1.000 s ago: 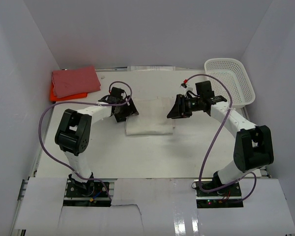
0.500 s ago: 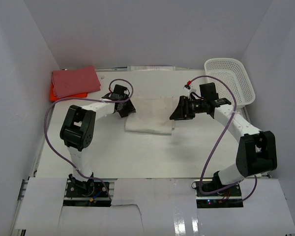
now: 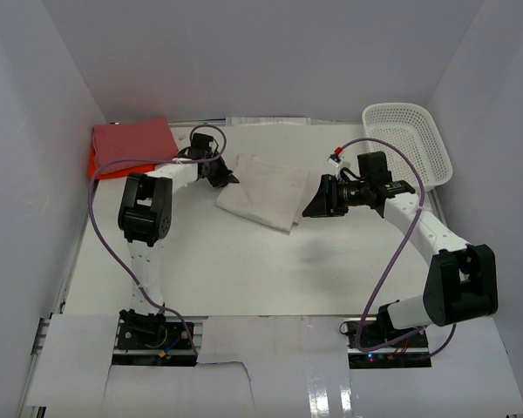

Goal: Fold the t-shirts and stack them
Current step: Put the neatly folded tshirt into the corner of the board with the left arm

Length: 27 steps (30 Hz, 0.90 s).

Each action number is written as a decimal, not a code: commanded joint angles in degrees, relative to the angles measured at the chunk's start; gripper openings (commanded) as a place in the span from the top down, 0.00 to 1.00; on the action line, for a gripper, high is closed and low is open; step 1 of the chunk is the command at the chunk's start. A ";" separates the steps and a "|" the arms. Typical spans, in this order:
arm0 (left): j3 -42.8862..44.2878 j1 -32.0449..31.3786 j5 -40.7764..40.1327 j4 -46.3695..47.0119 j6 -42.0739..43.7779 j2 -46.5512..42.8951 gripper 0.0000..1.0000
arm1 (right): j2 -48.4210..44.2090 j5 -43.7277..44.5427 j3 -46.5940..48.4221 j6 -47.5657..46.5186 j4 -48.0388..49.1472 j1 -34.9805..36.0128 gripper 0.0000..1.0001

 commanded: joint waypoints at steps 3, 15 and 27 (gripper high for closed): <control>7.62 2.55 -10.36 -14.22 8.20 4.88 1.00 | -2.42 -1.98 -1.24 -0.01 1.72 -0.24 0.48; 34.80 10.37 -16.35 -25.57 18.83 6.18 1.00 | -4.26 -2.86 -2.91 0.86 2.77 -0.24 0.48; 44.03 20.38 -7.65 -19.41 22.53 8.38 1.00 | -4.79 -2.95 -3.79 1.48 2.77 -0.24 0.47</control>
